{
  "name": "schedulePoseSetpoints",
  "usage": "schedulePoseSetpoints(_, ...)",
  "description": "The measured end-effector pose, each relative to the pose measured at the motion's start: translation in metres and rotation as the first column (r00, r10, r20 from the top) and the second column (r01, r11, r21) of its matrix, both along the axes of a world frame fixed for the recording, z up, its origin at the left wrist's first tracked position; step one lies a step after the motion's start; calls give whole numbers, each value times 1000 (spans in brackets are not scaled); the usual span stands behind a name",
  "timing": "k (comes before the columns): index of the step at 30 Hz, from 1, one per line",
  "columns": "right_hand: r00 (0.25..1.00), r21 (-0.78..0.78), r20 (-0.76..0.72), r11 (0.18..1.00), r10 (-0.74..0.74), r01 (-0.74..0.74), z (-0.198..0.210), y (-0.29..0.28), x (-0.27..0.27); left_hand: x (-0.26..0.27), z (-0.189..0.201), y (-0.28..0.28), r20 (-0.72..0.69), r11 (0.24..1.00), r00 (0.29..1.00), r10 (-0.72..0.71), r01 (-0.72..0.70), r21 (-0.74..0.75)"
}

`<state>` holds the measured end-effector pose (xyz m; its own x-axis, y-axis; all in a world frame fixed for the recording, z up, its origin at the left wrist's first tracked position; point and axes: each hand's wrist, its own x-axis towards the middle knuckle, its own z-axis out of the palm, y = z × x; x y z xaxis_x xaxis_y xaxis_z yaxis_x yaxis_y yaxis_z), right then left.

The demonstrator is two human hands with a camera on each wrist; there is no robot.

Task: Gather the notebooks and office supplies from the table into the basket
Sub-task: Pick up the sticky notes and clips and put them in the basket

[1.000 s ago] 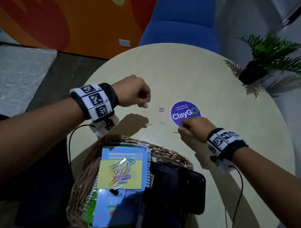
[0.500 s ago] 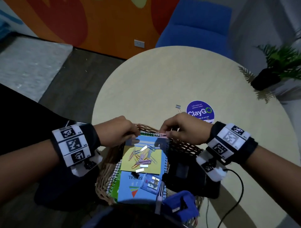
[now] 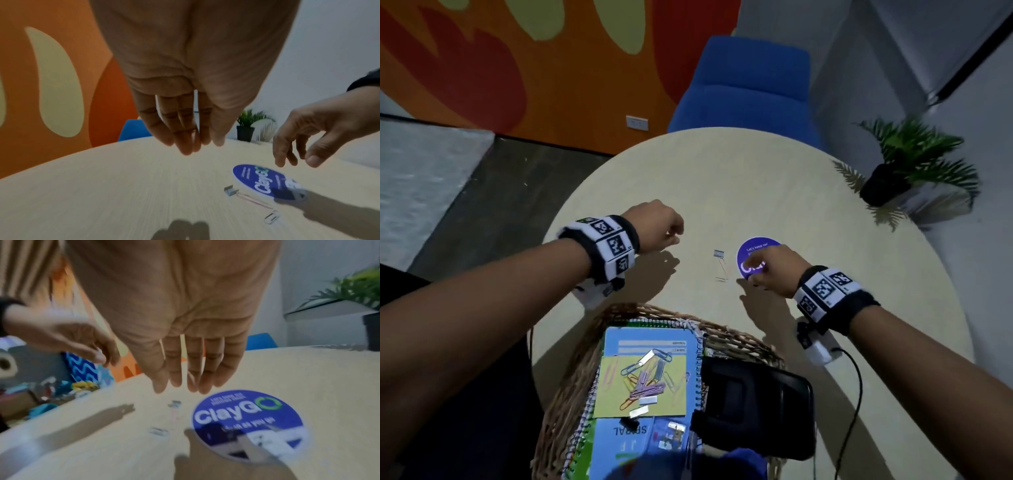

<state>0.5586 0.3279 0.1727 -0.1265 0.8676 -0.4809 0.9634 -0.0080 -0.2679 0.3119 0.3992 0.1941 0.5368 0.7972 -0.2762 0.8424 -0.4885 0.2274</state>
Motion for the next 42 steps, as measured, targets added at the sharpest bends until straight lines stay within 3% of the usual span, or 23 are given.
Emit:
schedulePoseSetpoints(3,997,7,30,998,-68,68,-29,20,1,49,-19,23,-53,997,998,-45,41,-64)
schedulePoseSetpoints(8,983,-13,-109,989,-146,145,-62,38,-18,103,-65,39,-92,979,991,-98,80,-188)
schedulePoseSetpoints(13,985,41,-1,984,-174,174,-82,49,-28,112,-89,37,-175,989,978,-114,94,-116)
schedulePoseSetpoints(19,971,21,-44,972,-234,235,-60,43,-4,99,-69,42,-186,982,981,-59,23,-190)
schedulePoseSetpoints(22,940,53,-258,968,-223,244,-30,34,11,79,-34,27,-75,990,997,-25,14,-138)
schedulePoseSetpoints(25,906,41,-394,982,-155,186,0,20,13,51,6,-11,77,995,993,-89,93,-43)
schedulePoseSetpoints(29,929,60,-366,996,-43,70,25,5,2,-3,35,-81,239,991,970,-43,72,-116)
schedulePoseSetpoints(36,908,-21,-389,984,157,-180,43,-25,-53,-45,26,-164,24,953,989,-149,150,-262)
schedulePoseSetpoints(42,869,-86,-354,913,347,-399,42,-41,-91,-73,30,-163,11,983,1000,3,-1,-186)
